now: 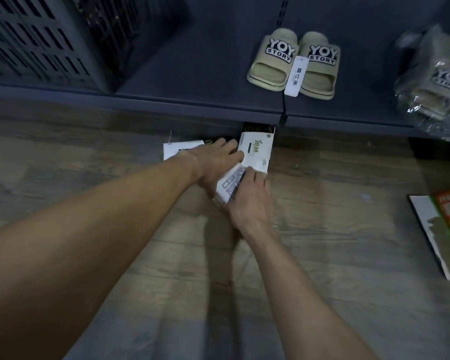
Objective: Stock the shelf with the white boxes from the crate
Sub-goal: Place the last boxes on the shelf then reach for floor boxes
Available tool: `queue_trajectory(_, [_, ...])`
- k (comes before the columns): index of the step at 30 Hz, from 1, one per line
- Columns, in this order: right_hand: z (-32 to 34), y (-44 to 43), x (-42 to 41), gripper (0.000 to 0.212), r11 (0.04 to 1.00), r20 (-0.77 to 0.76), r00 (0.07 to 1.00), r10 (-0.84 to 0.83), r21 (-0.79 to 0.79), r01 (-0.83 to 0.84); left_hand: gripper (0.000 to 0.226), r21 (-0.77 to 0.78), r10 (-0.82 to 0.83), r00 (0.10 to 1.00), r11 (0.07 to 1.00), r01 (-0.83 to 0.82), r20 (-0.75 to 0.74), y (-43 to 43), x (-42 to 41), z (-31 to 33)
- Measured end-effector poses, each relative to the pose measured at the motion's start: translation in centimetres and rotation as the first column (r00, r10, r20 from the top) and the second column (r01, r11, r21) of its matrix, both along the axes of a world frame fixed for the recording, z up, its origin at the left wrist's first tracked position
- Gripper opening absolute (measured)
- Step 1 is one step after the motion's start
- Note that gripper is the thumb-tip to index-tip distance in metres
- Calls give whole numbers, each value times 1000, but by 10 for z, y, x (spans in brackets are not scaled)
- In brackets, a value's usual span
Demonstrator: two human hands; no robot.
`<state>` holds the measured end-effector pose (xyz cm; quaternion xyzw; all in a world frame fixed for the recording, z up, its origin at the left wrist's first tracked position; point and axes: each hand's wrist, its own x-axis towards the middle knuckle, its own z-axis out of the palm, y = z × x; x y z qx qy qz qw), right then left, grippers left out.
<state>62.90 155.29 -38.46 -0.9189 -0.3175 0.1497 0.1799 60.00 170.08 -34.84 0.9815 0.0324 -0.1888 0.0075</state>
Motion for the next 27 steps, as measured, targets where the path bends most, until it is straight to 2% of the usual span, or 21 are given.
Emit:
queue_trajectory(4, [20, -3, 14, 89, 999, 26, 999, 34, -10, -33, 103, -65, 63, 996, 996, -59, 58, 10, -3, 14])
queue_trajectory(8, [26, -10, 16, 97, 998, 28, 998, 55, -6, -55, 113, -167, 163, 987, 973, -160, 6, 16, -8, 22])
queue_trajectory(13, [24, -13, 15, 93, 996, 14, 999, 50, 70, -51, 97, -291, 196, 981, 938, -188, -1, 12, -8, 31])
queue_trajectory(17, [28, -12, 16, 104, 979, -42, 997, 68, 195, -59, 94, -261, 168, 985, 952, -157, 24, 0, 1, 35])
queue_trajectory(22, [32, -12, 21, 109, 955, -136, 984, 117, 289, -74, 91, -263, 148, 988, 956, -133, 38, -9, 7, 35])
queue_trajectory(27, [37, -17, 32, 95, 959, -139, 982, 129, 270, -88, 103, -286, 201, 979, 940, -188, 18, -12, 3, 33])
